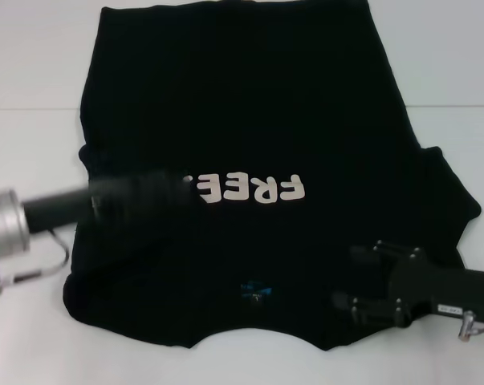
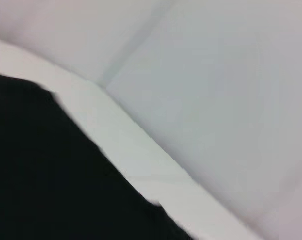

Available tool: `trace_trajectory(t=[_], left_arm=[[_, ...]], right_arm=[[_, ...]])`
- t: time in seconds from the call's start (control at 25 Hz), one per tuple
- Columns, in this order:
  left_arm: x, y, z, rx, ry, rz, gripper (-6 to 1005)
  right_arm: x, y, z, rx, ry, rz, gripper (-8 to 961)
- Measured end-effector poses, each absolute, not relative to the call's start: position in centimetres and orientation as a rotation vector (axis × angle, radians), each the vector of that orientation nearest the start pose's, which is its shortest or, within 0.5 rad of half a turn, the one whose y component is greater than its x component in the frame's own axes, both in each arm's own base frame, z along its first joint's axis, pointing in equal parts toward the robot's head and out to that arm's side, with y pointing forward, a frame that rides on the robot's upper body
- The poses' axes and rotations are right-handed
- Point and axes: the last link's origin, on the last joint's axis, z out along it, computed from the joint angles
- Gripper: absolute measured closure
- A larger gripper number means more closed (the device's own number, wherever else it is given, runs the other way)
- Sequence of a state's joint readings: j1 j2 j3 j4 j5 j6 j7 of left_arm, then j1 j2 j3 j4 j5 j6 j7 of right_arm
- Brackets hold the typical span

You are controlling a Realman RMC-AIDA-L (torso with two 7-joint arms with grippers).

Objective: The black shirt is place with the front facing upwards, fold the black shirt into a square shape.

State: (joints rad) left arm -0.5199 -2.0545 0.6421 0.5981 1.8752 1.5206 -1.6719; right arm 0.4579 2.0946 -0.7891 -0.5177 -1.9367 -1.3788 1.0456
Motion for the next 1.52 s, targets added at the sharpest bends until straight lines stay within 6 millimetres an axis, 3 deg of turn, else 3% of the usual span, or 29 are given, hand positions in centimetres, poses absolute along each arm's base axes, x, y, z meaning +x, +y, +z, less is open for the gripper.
trace_trajectory(t=[0.12, 0.24, 0.28, 0.48, 0.68, 0.92, 1.16, 1.52], left_arm=[[-27.2, 31.3, 0.7, -2.692, -0.764, -0.814, 500], [-27.6, 29.8, -0.1, -2.762, -0.6, -0.753, 292], [-27.6, 29.7, -0.3, -2.774, -0.585, -0.739, 213], [-27.9, 29.1, -1.2, -2.832, -0.557, -0.662, 54], [-27.8, 29.2, -1.1, -2.83, -0.523, -0.672, 61], [-27.7, 29.2, -1.0, -2.835, -0.495, -0.666, 62], [-27.5, 29.3, -1.0, -2.846, -0.466, -0.658, 62], [-27.5, 29.2, -0.9, -2.85, -0.438, -0.659, 61]], right_arm=[[29.9, 30.9, -3.3, -2.658, 0.47, 0.559, 88], [30.2, 31.1, -2.7, -2.627, 0.509, 0.569, 89], [30.2, 31.2, -2.3, -2.615, 0.532, 0.571, 89], [30.6, 32.2, 1.3, -2.498, 0.801, 0.566, 93], [30.3, 33.4, 7.8, -2.279, 1.225, 0.447, 97], [29.7, 33.6, 12.8, -2.035, 1.635, 0.335, 101], [30.9, 35.3, 12.8, -1.837, 1.759, 0.073, 101], [30.3, 38.3, 10.7, -1.821, 1.776, 0.042, 101]])
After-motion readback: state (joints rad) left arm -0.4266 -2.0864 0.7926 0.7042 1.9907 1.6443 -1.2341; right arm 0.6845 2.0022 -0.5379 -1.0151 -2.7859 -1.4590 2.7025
